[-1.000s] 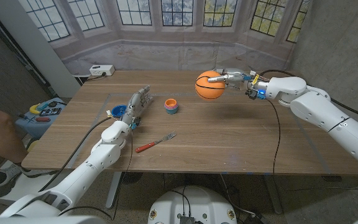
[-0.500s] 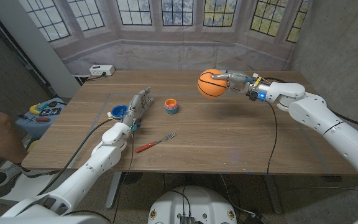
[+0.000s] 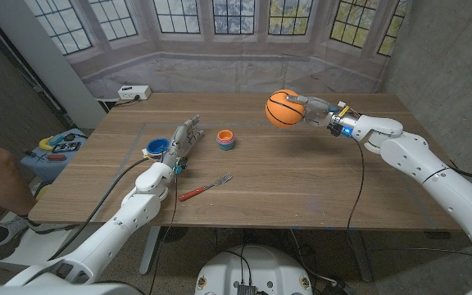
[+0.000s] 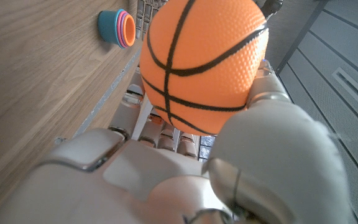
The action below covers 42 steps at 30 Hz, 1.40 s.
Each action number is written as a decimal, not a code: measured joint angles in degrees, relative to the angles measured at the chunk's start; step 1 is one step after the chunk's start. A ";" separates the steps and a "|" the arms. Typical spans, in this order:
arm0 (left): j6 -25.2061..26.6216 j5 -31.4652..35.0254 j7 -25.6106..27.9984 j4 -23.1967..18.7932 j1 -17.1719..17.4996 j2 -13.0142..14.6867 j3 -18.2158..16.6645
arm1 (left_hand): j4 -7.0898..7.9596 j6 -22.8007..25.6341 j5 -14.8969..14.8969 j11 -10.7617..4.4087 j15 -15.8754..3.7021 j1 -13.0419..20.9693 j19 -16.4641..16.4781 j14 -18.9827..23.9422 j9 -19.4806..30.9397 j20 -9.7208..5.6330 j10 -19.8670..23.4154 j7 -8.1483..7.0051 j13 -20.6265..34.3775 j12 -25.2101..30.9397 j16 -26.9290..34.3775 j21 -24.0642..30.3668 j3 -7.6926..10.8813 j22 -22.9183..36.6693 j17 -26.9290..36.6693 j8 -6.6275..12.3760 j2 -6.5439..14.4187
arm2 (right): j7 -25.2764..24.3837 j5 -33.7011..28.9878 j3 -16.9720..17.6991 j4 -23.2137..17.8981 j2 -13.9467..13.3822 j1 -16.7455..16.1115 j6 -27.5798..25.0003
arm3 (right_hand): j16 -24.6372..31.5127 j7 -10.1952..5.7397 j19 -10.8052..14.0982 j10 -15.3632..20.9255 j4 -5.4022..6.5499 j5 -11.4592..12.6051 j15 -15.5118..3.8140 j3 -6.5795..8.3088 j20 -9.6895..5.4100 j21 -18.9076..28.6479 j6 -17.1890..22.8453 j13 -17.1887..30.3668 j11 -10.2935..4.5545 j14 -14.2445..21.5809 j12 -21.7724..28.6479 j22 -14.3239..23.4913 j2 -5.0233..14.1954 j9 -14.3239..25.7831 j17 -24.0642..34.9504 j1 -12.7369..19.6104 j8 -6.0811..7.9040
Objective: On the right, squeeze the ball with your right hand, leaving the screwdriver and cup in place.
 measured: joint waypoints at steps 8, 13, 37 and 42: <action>-0.16 0.26 0.68 -1.48 0.72 0.52 -0.41 | 0.00 0.00 0.00 0.00 0.00 0.00 0.00 0.00 0.00 0.00 0.00 0.00 0.00 0.00 0.00 -0.41 0.00 0.00 0.00 0.00 0.00 | 0.34 1.24 0.50 1.47 0.87 -0.36 -0.03 | 0.22 0.00 -0.01 -0.01 0.00 -0.44 0.01 0.00 0.01 0.00 0.00 -0.03 0.00 -0.01 0.00 0.00 0.00 0.01 0.29 0.00 -0.31; -0.48 0.56 1.18 -2.50 1.14 0.92 -0.71 | 0.00 0.00 0.00 0.00 0.00 0.00 0.00 0.00 0.00 0.00 0.00 0.00 0.00 0.00 0.00 -0.41 0.00 -0.01 0.00 0.00 0.00 | 0.41 1.84 0.79 2.47 1.48 -0.52 -0.02 | 0.21 -0.31 -0.01 0.21 0.11 -0.44 0.09 -0.11 0.01 0.00 0.31 -0.04 0.21 -0.09 0.00 -0.01 -0.01 0.01 0.53 0.01 -0.43; -0.84 1.82 2.96 -5.99 2.50 2.89 -2.09 | -0.24 0.00 0.00 0.00 0.00 -0.30 0.00 0.00 0.00 0.00 0.00 0.00 0.00 0.00 -0.26 -0.83 0.23 -0.02 0.00 0.00 -0.30 | 0.20 2.95 1.13 8.33 4.69 -0.22 -0.03 | 0.44 -0.32 -0.03 -0.11 0.24 -1.14 0.22 -0.55 0.03 -0.01 0.30 -0.20 0.51 -0.23 -0.05 -0.02 0.44 0.01 1.04 -0.43 -1.06; -0.85 1.86 3.11 -6.26 2.68 3.03 -2.23 | -0.23 0.00 0.00 0.00 0.00 -0.30 0.00 0.00 0.00 0.00 0.00 0.00 0.00 0.00 -0.26 -0.83 0.23 -0.02 0.00 0.00 -0.30 | -0.08 3.10 1.12 9.24 5.14 0.04 -0.51 | 0.44 -0.32 -0.04 -0.11 0.48 -1.15 0.30 -0.79 0.04 -0.01 0.30 -0.21 0.51 -0.32 -0.18 -0.02 0.44 0.01 1.03 -0.42 -1.06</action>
